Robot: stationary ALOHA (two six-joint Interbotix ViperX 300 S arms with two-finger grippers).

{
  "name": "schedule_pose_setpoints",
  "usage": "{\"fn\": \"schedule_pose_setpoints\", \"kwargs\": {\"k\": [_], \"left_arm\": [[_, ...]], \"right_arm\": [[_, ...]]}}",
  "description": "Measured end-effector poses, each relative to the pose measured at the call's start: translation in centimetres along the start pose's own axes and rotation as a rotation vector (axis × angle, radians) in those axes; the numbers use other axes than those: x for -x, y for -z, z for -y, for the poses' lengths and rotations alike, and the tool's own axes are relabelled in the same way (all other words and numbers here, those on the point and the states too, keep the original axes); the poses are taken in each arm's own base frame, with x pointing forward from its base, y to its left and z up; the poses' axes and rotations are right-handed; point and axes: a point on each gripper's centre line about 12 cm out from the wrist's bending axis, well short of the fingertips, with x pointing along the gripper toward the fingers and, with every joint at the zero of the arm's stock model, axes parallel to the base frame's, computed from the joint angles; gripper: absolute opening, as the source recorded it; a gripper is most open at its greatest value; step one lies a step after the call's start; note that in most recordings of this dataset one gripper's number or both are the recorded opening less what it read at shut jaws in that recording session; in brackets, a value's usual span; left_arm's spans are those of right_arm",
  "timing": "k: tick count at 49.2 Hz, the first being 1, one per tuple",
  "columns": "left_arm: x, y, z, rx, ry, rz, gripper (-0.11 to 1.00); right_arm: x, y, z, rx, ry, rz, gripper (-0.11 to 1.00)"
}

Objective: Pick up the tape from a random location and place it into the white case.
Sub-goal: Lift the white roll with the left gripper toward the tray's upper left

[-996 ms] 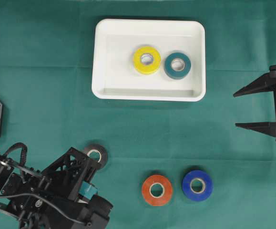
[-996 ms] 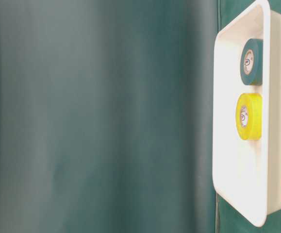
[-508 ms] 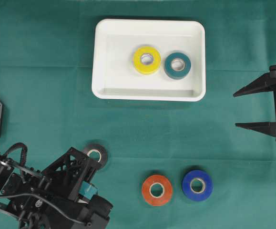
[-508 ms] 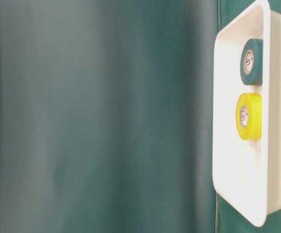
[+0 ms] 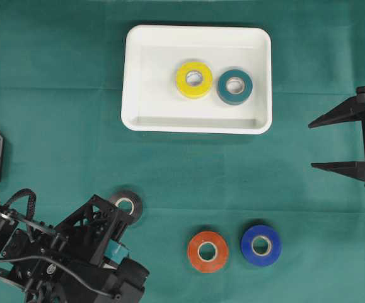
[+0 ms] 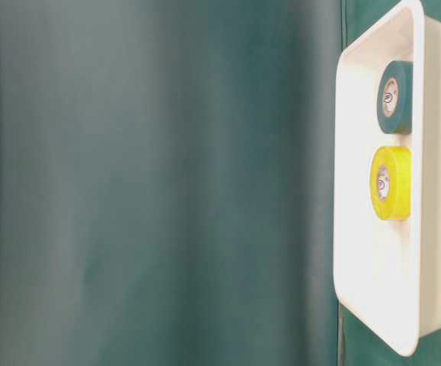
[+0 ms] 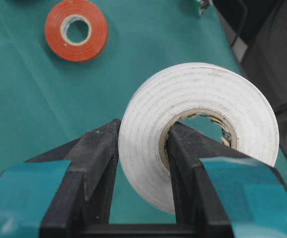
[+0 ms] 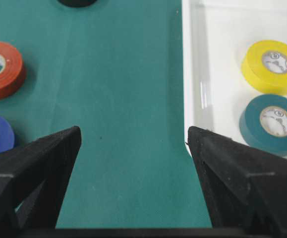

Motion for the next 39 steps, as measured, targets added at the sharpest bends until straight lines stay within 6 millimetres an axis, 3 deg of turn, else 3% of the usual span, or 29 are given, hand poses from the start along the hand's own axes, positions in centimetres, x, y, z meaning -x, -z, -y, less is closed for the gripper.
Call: {"fn": "schedule_pose_setpoints", "kwargs": {"k": [18, 39], "left_arm": [[-0.5, 1.5, -5.5, 0.127, -0.076, -0.031, 0.24], [0.9, 5.0, -14.4, 0.344, -0.213, -0.021, 0.24]], "right_arm": [[0.0, 0.0, 0.0, 0.0, 0.0, 0.0, 0.87], [-0.3, 0.2, 0.0, 0.004, 0.002, -0.015, 0.87]]}}
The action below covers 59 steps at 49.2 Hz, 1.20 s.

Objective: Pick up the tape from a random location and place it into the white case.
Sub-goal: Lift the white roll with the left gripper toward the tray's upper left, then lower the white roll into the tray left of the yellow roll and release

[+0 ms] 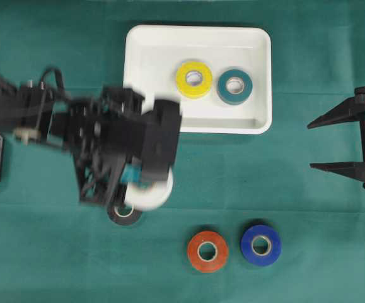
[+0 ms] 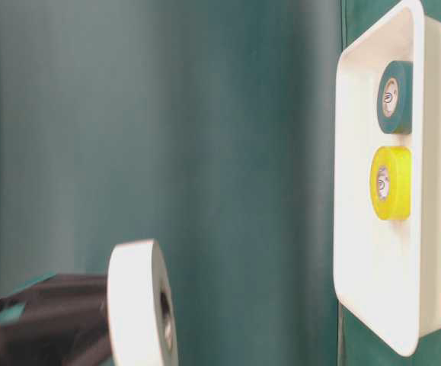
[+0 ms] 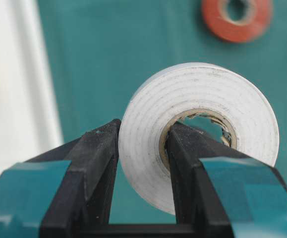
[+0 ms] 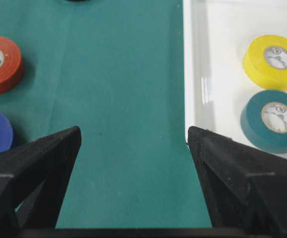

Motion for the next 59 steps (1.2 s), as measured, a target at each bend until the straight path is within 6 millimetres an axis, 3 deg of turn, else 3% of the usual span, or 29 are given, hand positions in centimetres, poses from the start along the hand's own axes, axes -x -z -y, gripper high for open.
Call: {"fn": "schedule_pose_setpoints", "kwargs": {"k": [28, 41, 59], "left_arm": [[1.3, 2.1, -12.9, 0.29, -0.197, 0.039, 0.24], [1.5, 2.6, -15.1, 0.336, -0.235, 0.07, 0.24], [1.4, 2.6, -15.2, 0.337, -0.238, 0.07, 0.24]], "right_arm": [[0.0, 0.1, 0.0, 0.0, 0.003, -0.009, 0.87], [0.0, 0.1, 0.0, 0.0, 0.003, -0.01, 0.87], [0.0, 0.2, 0.0, 0.0, 0.004, -0.013, 0.87]]}}
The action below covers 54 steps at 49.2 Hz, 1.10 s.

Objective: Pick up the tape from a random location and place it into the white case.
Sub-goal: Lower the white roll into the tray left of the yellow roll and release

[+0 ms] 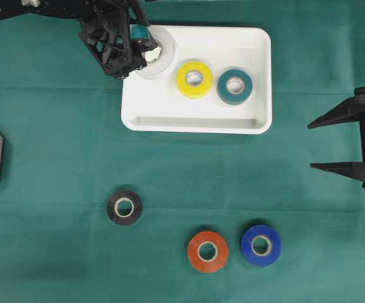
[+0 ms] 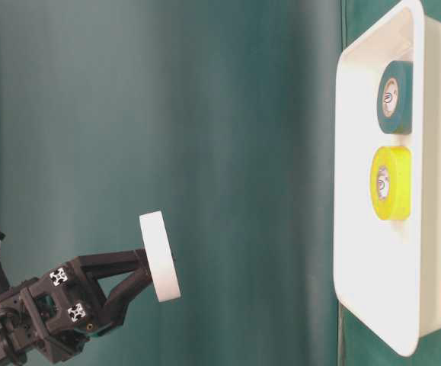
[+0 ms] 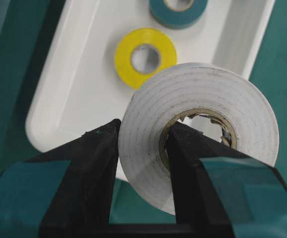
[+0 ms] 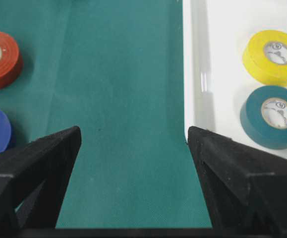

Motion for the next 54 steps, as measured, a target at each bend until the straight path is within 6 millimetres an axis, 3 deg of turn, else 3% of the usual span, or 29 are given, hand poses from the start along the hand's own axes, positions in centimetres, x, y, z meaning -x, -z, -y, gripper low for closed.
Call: {"fn": "schedule_pose_setpoints", "kwargs": {"k": [25, 54], "left_arm": [[-0.1, 0.1, 0.0, 0.001, 0.0, -0.005, 0.24], [-2.4, 0.6, 0.0, 0.002, 0.002, -0.046, 0.24]], "right_arm": [[0.0, 0.0, 0.0, 0.0, 0.0, 0.0, 0.87], [0.0, 0.1, 0.0, 0.0, 0.002, -0.006, 0.87]]}}
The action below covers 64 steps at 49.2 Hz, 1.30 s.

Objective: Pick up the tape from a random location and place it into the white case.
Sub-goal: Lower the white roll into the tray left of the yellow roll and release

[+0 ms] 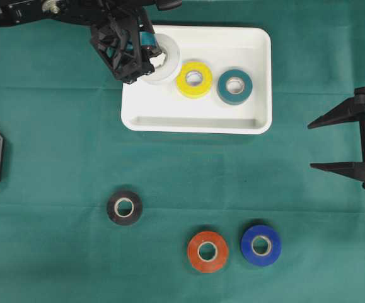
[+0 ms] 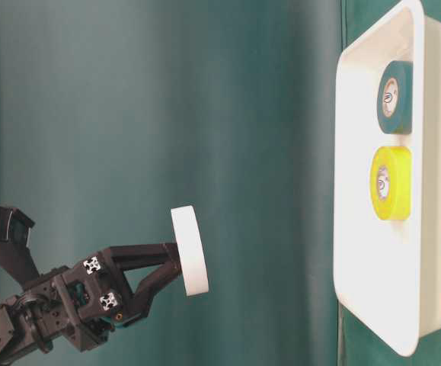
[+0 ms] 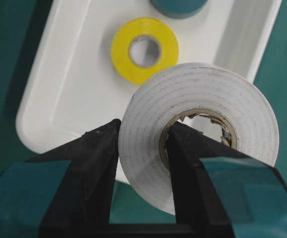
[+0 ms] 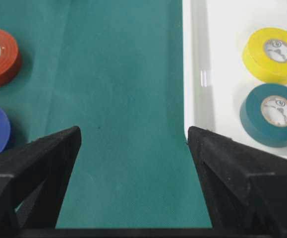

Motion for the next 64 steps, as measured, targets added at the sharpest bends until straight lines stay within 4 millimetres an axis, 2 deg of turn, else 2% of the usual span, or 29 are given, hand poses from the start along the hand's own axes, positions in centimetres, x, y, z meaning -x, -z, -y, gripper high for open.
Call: {"fn": "schedule_pose_setpoints", "kwargs": {"k": [51, 64], "left_arm": [[-0.2, 0.3, 0.0, 0.0, 0.001, -0.009, 0.24], [-2.9, 1.9, 0.0, 0.002, 0.001, -0.029, 0.24]], "right_arm": [[0.0, 0.0, 0.0, -0.002, 0.001, -0.001, 0.87], [-0.1, 0.1, 0.0, 0.0, 0.001, -0.006, 0.87]]}}
